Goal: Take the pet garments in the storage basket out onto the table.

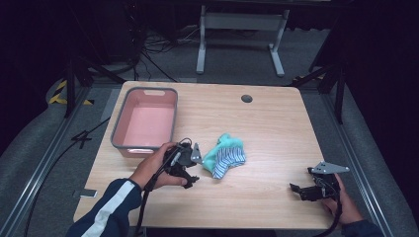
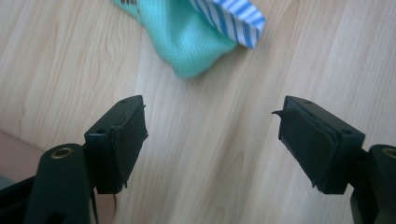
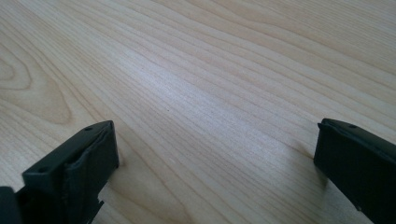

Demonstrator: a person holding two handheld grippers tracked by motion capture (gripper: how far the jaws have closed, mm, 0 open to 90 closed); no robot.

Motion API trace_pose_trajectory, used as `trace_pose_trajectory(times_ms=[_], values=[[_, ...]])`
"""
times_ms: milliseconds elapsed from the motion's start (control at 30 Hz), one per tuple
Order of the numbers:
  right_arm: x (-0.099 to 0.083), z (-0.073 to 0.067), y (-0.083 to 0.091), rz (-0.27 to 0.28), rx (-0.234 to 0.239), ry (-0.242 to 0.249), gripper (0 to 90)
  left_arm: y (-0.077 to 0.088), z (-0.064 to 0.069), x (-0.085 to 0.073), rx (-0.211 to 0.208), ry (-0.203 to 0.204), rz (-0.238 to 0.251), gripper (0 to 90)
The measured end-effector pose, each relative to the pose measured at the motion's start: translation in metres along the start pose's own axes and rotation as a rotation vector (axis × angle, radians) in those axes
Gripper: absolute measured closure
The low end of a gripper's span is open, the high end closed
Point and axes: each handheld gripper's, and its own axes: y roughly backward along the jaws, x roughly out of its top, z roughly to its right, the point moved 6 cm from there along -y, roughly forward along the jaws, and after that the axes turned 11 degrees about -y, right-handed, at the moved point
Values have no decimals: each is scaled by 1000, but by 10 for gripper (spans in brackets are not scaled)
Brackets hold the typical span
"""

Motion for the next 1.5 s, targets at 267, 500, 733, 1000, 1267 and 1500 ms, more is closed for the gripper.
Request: trace_pose_trajectory(times_ms=[267, 500, 733, 1000, 1267, 1500], values=[[0, 0, 0, -1, 0, 2, 2, 7, 12, -31, -17, 14, 13, 241], [0, 0, 0, -1, 0, 2, 2, 9, 16, -64, 6, 41, 7, 231], [0, 0, 0, 0, 0, 0, 2, 8, 18, -100, 21, 104, 1, 228], [0, 0, 0, 0, 0, 0, 2, 15, 18, -136, 54, 160, 32, 226], [0, 0, 0, -1, -1, 2, 2, 14, 20, -169, 67, 234, 67, 210], [0, 0, 0, 0, 0, 0, 2, 7, 23, -203, 75, 344, 147, 196]])
